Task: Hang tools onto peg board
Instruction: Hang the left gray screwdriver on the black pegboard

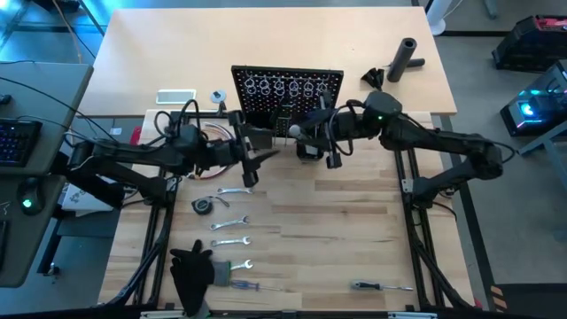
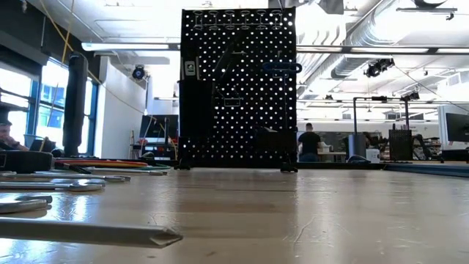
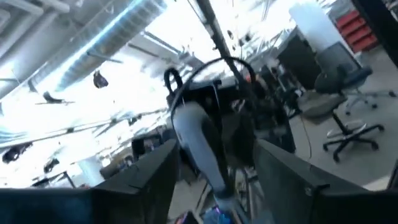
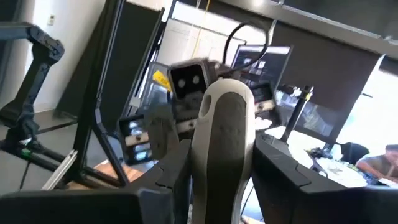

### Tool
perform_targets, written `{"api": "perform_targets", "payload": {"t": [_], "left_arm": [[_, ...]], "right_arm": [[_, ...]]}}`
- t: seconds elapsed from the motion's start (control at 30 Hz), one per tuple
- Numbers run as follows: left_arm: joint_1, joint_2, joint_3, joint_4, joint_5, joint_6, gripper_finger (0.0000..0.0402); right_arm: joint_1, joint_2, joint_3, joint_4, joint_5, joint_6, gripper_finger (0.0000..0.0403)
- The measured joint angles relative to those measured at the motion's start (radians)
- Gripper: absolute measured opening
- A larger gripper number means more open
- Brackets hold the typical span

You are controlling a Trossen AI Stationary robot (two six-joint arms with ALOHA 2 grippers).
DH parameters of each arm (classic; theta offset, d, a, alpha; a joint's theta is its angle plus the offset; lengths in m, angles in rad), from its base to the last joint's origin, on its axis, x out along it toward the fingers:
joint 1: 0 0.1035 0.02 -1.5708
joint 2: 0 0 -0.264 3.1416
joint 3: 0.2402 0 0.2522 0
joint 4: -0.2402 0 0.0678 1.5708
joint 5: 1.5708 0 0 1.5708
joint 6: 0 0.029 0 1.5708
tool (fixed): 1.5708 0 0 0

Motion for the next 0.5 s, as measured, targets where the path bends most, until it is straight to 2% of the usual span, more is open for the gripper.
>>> {"api": "perform_targets", "payload": {"t": [0.23, 0.5], "left_arm": [[0.021, 0.02, 0.0, 0.077, 0.145, -0.056, 0.022], [0.051, 0.029, 0.0, 0.077, 0.141, -0.136, 0.0218]], "right_arm": [[0.017, 0.038, 0.0, 0.001, -0.007, -0.02, 0.0127], [0.022, 0.063, 0.0, 0.009, -0.011, -0.032, 0.0127]]}}
